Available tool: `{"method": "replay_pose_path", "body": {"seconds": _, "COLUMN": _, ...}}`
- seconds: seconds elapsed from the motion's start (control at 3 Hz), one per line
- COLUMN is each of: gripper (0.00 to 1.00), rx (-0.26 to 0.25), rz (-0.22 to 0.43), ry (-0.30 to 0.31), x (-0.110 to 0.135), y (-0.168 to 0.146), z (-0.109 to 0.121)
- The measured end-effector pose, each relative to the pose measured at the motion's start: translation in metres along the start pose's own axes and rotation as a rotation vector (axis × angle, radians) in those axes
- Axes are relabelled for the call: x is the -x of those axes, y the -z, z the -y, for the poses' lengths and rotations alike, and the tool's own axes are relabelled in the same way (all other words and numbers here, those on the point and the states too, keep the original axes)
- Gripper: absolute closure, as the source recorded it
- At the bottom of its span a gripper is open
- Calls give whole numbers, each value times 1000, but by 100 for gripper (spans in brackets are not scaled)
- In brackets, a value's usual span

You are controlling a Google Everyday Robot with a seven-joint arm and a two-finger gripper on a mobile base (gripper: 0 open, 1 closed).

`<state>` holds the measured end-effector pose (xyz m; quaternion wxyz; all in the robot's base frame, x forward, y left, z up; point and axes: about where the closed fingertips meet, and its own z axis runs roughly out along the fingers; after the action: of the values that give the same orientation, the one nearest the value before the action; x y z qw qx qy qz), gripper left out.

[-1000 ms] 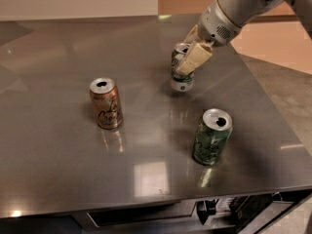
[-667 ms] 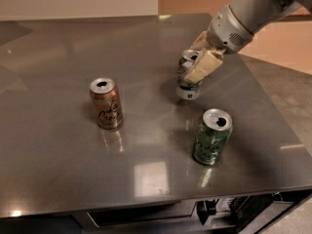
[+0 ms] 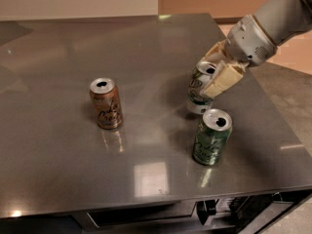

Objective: Move 7up can near green can

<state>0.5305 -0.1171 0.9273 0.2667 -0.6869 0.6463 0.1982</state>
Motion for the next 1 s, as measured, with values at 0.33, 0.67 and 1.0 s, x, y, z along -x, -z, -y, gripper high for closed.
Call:
{"method": "replay_pose_path", "body": {"seconds": 0.33, "gripper": 100, "rx": 39, "rz": 13, "ry": 36, "x": -9, "y": 1, "z": -23}}
{"method": "replay_pose_path", "body": {"seconds": 0.67, "gripper": 100, "rx": 74, "rz": 17, "ry": 62, "x": -17, "y": 3, "z": -41}}
{"method": "replay_pose_path", "body": {"seconds": 1.0, "gripper": 82, "rx": 96, "rz": 15, "ry": 78, "x": -23, "y": 3, "z": -55}}
